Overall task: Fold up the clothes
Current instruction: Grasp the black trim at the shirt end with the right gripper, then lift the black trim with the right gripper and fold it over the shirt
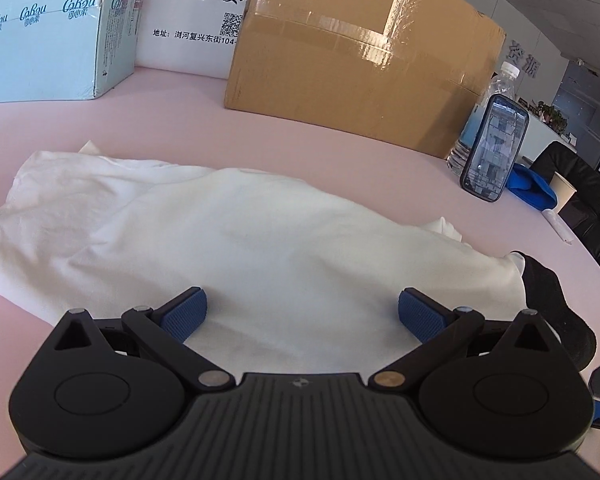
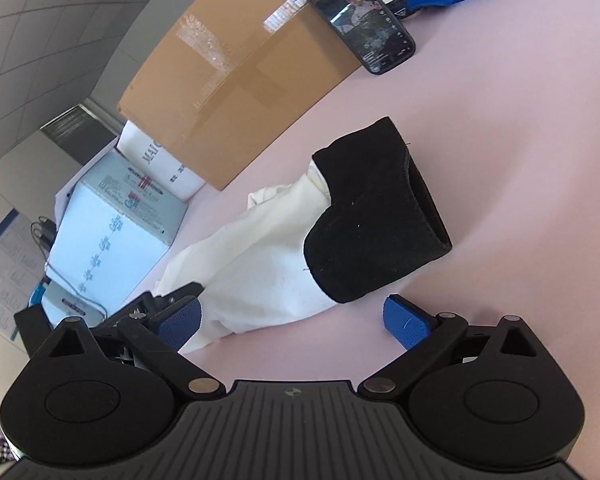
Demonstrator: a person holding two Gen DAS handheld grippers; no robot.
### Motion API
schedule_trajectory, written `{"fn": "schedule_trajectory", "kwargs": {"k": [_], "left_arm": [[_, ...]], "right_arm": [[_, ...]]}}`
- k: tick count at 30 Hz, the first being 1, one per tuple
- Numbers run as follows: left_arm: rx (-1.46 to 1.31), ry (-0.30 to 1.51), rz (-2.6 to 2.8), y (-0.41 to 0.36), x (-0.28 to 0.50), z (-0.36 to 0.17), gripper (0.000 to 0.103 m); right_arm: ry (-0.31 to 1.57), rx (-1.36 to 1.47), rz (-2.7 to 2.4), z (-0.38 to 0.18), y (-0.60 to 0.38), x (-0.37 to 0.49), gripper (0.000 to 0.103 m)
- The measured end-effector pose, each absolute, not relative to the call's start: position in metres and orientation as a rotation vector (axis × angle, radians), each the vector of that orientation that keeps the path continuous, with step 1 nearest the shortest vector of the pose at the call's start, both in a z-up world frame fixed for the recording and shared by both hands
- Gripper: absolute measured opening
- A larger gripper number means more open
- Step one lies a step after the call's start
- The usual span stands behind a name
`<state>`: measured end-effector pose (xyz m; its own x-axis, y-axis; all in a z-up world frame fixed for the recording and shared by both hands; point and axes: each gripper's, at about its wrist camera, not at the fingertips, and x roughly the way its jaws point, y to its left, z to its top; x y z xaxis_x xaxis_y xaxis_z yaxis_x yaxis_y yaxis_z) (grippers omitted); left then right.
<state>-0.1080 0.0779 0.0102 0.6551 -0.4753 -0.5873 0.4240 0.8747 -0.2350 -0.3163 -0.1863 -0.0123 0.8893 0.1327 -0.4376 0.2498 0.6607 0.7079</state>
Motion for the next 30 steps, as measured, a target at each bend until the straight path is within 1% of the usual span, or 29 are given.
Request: {"fn": "schedule_trajectory", "kwargs": {"k": [5, 6, 8, 9, 10, 11, 12, 13, 18, 21, 23, 24, 25, 28, 30], "left_arm": [[-0.054, 0.682, -0.506, 0.076, -0.109, 0.009, 0.103], [-0.048, 0.681, -0.506, 0.076, -0.108, 0.008, 0.103], [-0.033, 0.678, -0.505, 0.075, -0.109, 0.008, 0.103], [-0.021, 0.674, -0.503, 0.074, -0.109, 0.007, 0.103], [-0.008, 0.670, -0.501, 0.072, -0.110, 0.007, 0.103], [0.000, 0.667, -0.500, 0.072, -0.111, 0.006, 0.103], [0.002, 0.665, -0.499, 0.071, -0.111, 0.006, 0.103], [0.001, 0.664, -0.499, 0.072, -0.111, 0.006, 0.103], [-0.078, 0.641, -0.541, 0.082, -0.114, 0.009, 0.103], [-0.157, 0.574, -0.640, 0.091, -0.122, 0.017, 0.103], [-0.138, 0.534, -0.667, 0.089, -0.128, 0.020, 0.103], [-0.121, 0.527, -0.677, 0.086, -0.130, 0.021, 0.103], [-0.099, 0.543, -0.689, 0.081, -0.130, 0.020, 0.103], [-0.028, 0.637, -0.738, 0.065, -0.127, 0.012, 0.102], [0.018, 0.661, -0.736, 0.056, -0.126, 0.008, 0.102]], "right_arm": [[0.458, 0.779, -0.135, -0.014, -0.173, -0.305, 0.099], [0.454, 0.763, -0.140, -0.015, -0.170, -0.304, 0.098], [0.427, 0.749, -0.163, -0.017, -0.167, -0.308, 0.091], [0.417, 0.748, -0.176, -0.018, -0.168, -0.308, 0.082], [0.407, 0.747, -0.189, -0.019, -0.168, -0.309, 0.071], [0.400, 0.752, -0.204, -0.021, -0.170, -0.310, 0.065], [0.394, 0.758, -0.220, -0.022, -0.171, -0.311, 0.054], [0.390, 0.767, -0.232, -0.024, -0.174, -0.312, 0.050], [0.370, 0.770, -0.215, -0.027, -0.177, -0.313, 0.050], [0.361, 0.776, -0.211, -0.028, -0.178, -0.314, 0.049], [0.358, 0.782, -0.209, -0.028, -0.178, -0.314, 0.048], [0.358, 0.781, -0.210, -0.029, -0.178, -0.314, 0.046], [0.357, 0.785, -0.218, -0.029, -0.179, -0.314, 0.040], [0.351, 0.802, -0.229, -0.031, -0.180, -0.315, 0.036], [0.350, 0.804, -0.230, -0.031, -0.180, -0.316, 0.034]]}}
